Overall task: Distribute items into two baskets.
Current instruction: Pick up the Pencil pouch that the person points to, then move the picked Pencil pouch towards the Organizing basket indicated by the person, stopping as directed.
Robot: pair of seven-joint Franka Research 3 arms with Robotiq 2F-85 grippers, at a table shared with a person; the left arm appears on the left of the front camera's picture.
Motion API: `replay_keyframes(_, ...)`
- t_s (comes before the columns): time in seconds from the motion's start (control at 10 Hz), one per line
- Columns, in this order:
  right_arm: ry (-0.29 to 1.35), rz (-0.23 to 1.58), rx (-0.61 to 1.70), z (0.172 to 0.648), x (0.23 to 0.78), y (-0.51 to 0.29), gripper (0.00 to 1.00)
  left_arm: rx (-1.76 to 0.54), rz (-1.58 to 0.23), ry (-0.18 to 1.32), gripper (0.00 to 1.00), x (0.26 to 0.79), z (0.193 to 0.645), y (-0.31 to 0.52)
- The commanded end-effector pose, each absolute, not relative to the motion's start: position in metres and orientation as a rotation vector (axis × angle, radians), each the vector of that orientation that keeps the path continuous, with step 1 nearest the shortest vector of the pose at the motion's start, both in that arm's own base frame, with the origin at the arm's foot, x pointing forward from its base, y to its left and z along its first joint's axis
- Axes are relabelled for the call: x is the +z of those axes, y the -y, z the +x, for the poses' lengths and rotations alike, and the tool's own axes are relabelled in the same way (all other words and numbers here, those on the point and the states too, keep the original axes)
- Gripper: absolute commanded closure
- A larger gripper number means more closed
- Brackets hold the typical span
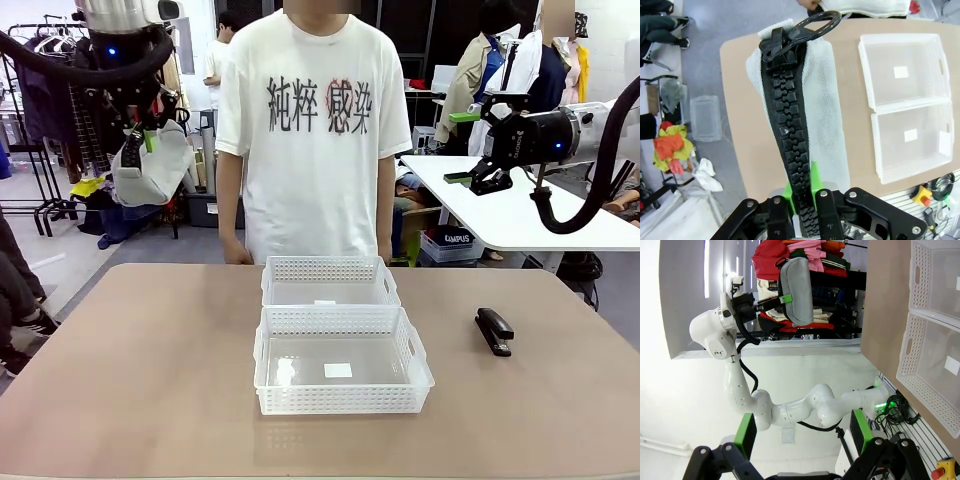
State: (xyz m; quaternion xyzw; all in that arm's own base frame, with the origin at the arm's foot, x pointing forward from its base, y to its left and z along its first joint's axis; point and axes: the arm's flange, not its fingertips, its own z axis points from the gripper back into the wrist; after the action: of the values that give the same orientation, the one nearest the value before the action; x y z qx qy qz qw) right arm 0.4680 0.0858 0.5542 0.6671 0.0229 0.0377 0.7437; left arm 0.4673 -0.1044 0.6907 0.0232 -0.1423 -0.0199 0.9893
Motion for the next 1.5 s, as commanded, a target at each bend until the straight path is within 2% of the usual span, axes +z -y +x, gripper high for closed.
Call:
replay_keyframes(0.0, -0.052, 1.461, 0.079, 0.4668, 0.556, -0.0854, 0.0, -0.039, 0.047, 0.286, 1.0, 0.6909, 0.4664, 0.1039)
replay_keyframes(1.4, -0.052, 1.461, 0.079, 0.4668, 0.556, -0.0854, 0.0, -0.039, 0.047, 0.286, 1.0, 0.6909, 0.4664, 0.1039)
